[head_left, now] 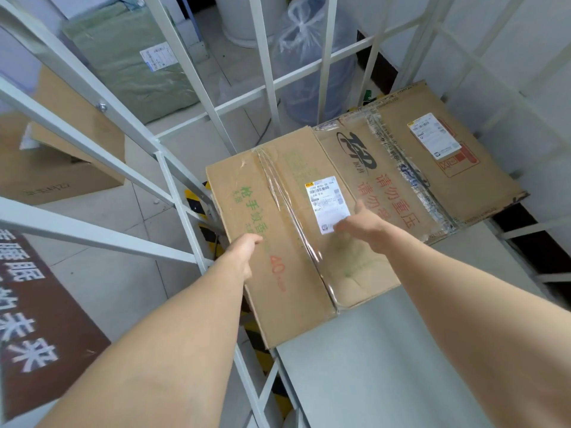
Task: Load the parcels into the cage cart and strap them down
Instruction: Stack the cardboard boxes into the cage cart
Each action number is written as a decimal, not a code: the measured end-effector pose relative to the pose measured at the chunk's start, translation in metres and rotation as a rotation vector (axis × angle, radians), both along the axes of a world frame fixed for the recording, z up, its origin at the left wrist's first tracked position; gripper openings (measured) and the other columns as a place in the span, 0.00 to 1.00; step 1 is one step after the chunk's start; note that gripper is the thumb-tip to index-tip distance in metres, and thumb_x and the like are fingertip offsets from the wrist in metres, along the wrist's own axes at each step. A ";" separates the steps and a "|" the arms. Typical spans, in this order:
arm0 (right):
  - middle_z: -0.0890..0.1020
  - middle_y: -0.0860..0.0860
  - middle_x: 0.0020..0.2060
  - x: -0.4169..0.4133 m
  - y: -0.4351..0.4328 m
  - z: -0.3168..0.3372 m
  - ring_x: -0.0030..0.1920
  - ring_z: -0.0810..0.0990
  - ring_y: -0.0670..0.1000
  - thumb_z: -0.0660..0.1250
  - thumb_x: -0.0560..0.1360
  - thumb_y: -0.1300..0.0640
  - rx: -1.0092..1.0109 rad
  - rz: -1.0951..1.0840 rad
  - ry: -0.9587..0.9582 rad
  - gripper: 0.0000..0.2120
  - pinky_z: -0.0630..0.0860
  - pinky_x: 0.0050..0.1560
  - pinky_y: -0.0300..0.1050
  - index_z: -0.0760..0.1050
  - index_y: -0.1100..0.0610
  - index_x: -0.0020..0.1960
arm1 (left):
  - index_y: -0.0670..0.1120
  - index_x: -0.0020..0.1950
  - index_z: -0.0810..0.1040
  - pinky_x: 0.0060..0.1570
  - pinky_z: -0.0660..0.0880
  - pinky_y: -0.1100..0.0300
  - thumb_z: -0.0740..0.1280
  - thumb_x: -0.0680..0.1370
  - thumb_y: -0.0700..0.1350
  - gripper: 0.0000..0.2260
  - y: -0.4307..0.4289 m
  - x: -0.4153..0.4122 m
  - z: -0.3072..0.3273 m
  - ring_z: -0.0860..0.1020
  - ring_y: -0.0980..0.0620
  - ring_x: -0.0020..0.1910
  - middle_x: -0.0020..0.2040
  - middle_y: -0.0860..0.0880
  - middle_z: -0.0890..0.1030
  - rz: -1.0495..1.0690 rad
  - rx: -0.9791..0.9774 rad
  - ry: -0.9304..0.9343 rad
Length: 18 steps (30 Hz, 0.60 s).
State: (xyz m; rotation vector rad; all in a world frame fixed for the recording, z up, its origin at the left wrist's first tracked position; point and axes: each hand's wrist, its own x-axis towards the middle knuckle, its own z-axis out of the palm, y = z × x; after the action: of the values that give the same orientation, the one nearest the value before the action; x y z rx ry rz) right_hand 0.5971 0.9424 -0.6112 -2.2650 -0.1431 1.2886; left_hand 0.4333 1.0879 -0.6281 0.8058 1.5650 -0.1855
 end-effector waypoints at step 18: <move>0.75 0.55 0.61 -0.019 -0.067 0.244 0.66 0.67 0.58 0.63 0.74 0.55 -0.128 0.470 -0.783 0.20 0.57 0.70 0.56 0.67 0.55 0.65 | 0.45 0.71 0.68 0.67 0.66 0.54 0.62 0.77 0.43 0.21 -0.081 0.062 0.242 0.71 0.45 0.66 0.68 0.46 0.73 -1.241 0.851 -0.104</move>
State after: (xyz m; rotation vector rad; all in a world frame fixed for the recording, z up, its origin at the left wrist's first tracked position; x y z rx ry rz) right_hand 0.5783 0.8751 -0.3677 -2.8351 -0.9328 0.5250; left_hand 0.4952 1.0069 -0.3862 2.3500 0.7967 -0.3560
